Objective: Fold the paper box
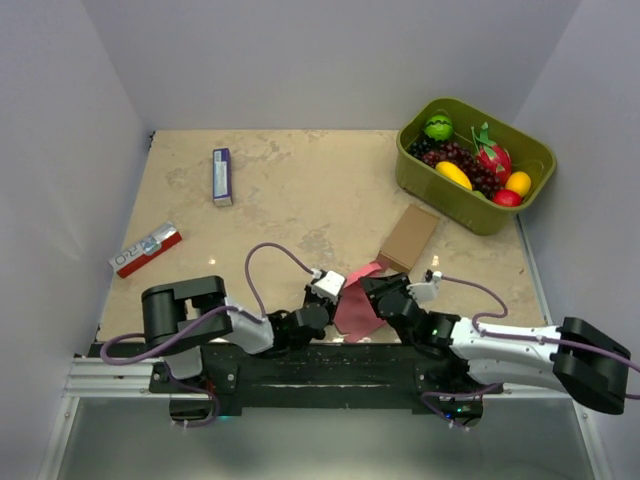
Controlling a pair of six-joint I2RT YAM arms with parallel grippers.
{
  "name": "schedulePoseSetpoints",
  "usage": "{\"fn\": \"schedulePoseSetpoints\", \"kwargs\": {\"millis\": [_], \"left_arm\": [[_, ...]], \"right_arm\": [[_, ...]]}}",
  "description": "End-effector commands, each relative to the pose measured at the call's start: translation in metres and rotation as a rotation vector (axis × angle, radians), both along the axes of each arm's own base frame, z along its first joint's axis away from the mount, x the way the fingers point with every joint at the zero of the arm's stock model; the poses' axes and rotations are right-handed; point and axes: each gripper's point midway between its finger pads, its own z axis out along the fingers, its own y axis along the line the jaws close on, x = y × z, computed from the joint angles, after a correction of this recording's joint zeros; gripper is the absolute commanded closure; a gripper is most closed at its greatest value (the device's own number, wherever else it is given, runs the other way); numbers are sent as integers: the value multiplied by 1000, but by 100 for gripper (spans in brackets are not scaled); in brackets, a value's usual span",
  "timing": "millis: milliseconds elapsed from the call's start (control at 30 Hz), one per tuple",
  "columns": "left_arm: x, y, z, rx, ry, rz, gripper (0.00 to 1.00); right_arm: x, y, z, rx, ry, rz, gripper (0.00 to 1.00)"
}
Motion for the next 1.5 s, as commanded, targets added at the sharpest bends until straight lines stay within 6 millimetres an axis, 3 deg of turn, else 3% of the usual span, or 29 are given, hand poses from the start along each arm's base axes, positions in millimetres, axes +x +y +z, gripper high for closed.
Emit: {"fn": "schedulePoseSetpoints", "kwargs": {"millis": [0, 33, 67, 133, 167, 233, 267, 300, 433, 567, 700, 867, 1033, 1300, 1467], "left_arm": [[15, 20, 6, 17, 25, 37, 90], [12, 18, 1, 21, 63, -6, 90], [13, 19, 6, -2, 80, -17, 90], [15, 25, 3, 6, 120, -44, 90], [15, 24, 10, -7, 121, -61, 90], [11, 24, 6, 11, 184, -133, 90], [14, 24, 14, -5, 189, -152, 90], [6, 17, 16, -17, 221, -223, 90], [-11, 24, 26, -27, 308, -337, 89], [-19, 28, 44, -103, 376, -434, 87], [-33, 29, 57, -138, 421, -521, 86], [-39, 30, 78, -192, 414, -558, 86], [-46, 30, 96, -242, 418, -606, 86], [-55, 29, 94, -206, 511, -647, 87], [-65, 29, 95, -181, 551, -699, 87]], "right_arm": [[-1, -17, 13, -205, -63, 32, 52], [-1, -20, 15, -268, -79, 60, 43], [1, -18, 34, -256, -116, 67, 41], [0, -21, 48, -352, -151, 114, 35], [-1, -22, 59, -361, -178, 126, 34], [-4, -29, 65, -467, -196, 170, 29], [-5, -33, 70, -493, -208, 181, 27], [-6, -39, 68, -586, -220, 216, 26], [-9, -47, 84, -746, -293, 308, 18], [-17, -50, 86, -852, -291, 409, 15], [-26, -40, 85, -883, -311, 538, 16], [-27, -41, 80, -881, -288, 533, 16], [-31, -29, 80, -880, -343, 613, 21], [-36, -19, 122, -869, -529, 678, 22], [-36, 3, 129, -978, -572, 806, 26]]}}
